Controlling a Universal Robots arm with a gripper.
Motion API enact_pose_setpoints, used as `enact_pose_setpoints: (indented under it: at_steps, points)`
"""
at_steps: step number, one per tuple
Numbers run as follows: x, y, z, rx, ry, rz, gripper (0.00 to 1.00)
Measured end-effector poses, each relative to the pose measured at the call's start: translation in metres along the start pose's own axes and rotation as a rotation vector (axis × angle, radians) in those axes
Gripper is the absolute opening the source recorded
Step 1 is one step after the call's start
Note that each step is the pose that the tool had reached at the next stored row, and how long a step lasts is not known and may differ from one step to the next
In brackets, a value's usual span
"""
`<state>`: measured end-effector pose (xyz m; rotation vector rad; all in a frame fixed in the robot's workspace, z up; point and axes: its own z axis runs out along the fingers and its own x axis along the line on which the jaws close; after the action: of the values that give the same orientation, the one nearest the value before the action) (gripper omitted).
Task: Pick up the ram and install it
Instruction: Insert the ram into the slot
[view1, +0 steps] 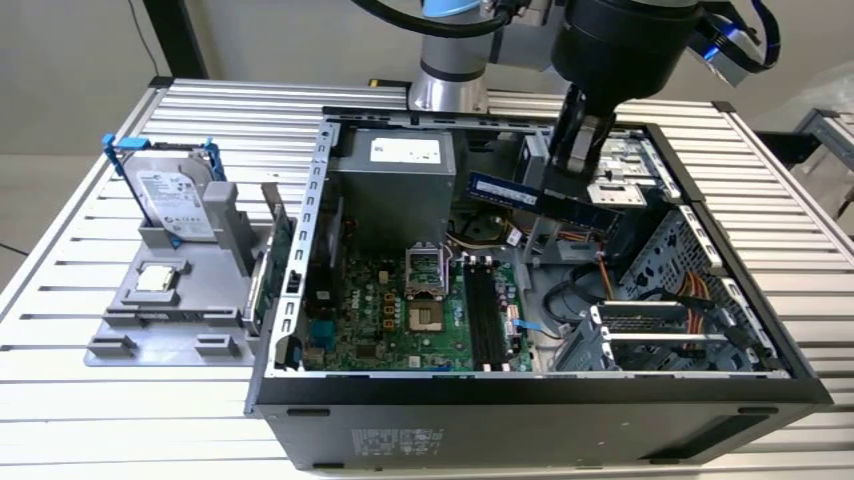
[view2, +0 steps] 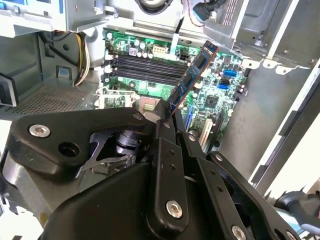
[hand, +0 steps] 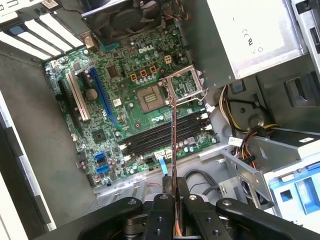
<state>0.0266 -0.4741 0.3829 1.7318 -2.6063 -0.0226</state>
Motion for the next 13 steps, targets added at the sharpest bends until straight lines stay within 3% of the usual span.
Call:
enact_pose_setpoints:
  at_steps: [13]
  points:
    - [-0.0002, -0.0004, 0.0, -0.0002, -0.0018, 0.095, 0.0]
